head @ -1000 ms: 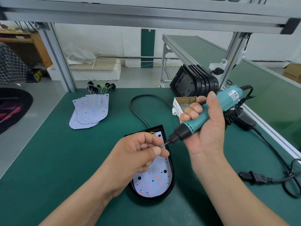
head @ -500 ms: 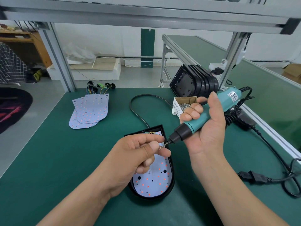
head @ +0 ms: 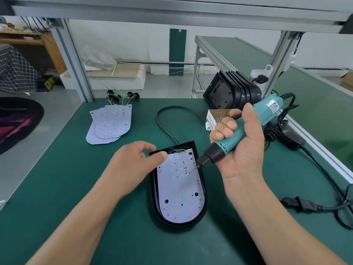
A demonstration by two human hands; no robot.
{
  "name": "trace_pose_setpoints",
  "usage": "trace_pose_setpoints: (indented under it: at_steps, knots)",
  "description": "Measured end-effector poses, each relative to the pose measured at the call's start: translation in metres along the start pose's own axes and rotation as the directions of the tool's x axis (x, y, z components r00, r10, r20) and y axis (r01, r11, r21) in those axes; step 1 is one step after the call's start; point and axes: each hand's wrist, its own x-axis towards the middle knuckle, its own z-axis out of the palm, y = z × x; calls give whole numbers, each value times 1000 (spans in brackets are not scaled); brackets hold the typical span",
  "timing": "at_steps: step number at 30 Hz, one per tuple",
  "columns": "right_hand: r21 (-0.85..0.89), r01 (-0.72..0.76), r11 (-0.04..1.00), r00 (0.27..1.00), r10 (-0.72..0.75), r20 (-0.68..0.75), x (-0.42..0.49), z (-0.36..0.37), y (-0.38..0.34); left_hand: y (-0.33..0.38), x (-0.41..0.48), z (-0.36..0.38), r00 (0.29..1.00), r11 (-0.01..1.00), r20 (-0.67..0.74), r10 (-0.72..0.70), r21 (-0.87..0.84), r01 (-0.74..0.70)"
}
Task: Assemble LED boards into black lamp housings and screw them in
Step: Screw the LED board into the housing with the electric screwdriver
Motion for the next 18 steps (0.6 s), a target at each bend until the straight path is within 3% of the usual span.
trace_pose_setpoints:
  at_steps: [7, 18]
  knots:
    - [-42, -33, 999, 999, 34, 10, -4, 2, 3, -6, 2, 8, 999, 979, 45, -23, 204, 13]
    - [-95, -44, 994, 996, 51, 68, -10, 4, 6, 2, 4, 21, 998, 963, 2, -67, 261, 64]
